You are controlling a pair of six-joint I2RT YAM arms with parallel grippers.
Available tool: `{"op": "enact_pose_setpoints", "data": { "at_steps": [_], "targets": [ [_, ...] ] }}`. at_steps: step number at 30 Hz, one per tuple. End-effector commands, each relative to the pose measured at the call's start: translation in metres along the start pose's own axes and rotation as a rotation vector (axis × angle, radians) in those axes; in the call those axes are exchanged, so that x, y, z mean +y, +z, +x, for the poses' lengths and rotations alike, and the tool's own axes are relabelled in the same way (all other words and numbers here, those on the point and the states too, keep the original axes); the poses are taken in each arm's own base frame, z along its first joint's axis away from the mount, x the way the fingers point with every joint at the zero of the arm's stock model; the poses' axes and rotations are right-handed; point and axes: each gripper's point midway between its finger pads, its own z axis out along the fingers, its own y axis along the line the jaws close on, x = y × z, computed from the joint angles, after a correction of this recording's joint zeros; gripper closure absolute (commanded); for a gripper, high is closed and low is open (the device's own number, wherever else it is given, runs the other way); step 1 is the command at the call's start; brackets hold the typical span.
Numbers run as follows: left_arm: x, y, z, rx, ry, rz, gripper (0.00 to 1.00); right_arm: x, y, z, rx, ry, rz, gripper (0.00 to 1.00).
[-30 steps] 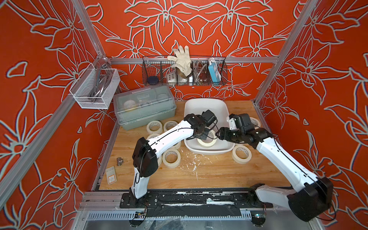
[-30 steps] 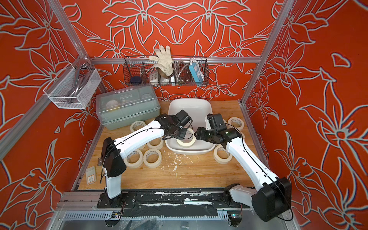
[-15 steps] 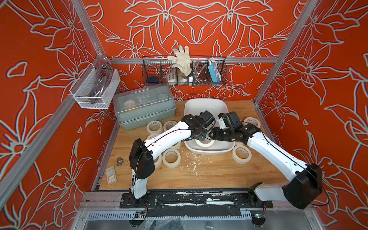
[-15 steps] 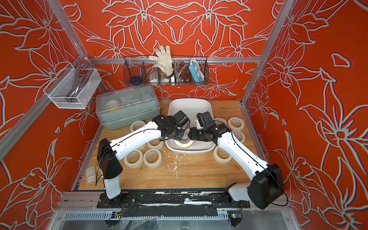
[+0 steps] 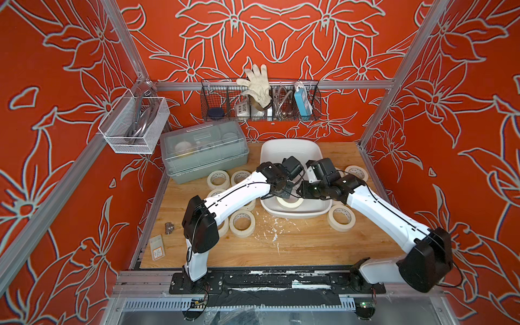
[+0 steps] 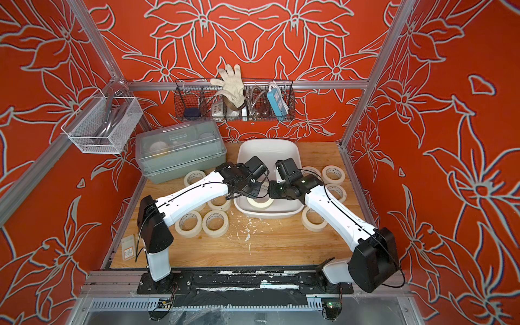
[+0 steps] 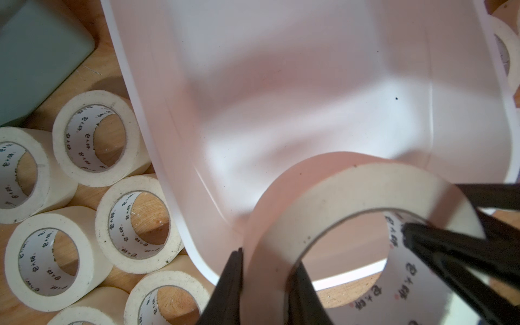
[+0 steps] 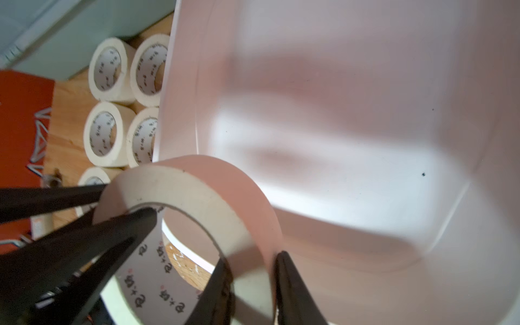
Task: Take out the art tape in the storage box
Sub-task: Pick up the art tape from the storage box.
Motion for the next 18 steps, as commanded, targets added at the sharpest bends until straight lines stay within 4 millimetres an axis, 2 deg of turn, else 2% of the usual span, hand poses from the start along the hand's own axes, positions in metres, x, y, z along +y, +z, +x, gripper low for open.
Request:
{"op": "enact_pose_setpoints", "data": {
  "at_steps": [1,2,4,5,7,10,14,18],
  "targets": [
    [-0.003,-0.024,-0.010,-0.053,-0.031,0.052,0.99,-0.009,-0.001,-0.005,-0.012,0.002,0.050,0.90],
    [-0.003,-0.025,-0.010,-0.055,-0.034,0.058,0.97,-0.008,-0.001,-0.005,-0.012,-0.003,0.048,0.97],
    [-0.004,-0.032,-0.012,-0.075,-0.042,0.076,0.90,-0.008,-0.001,-0.005,-0.013,-0.010,0.046,1.00],
    [-0.006,-0.036,-0.013,-0.091,-0.043,0.091,0.84,-0.009,-0.001,-0.006,-0.015,-0.011,0.048,1.00],
    [-0.007,-0.045,-0.016,-0.137,-0.054,0.126,0.62,-0.011,-0.001,-0.005,-0.016,-0.016,0.060,1.00],
    [-0.005,-0.058,-0.020,-0.184,-0.060,0.154,0.44,-0.015,-0.002,-0.006,-0.016,-0.023,0.083,1.00],
    [0.004,-0.071,-0.023,-0.223,-0.054,0.127,0.28,-0.025,-0.009,-0.009,-0.025,-0.033,0.121,1.00],
    [0.018,-0.080,-0.025,-0.259,-0.055,0.072,0.18,-0.041,-0.020,-0.013,-0.035,-0.021,0.159,1.00]
  ]
}}
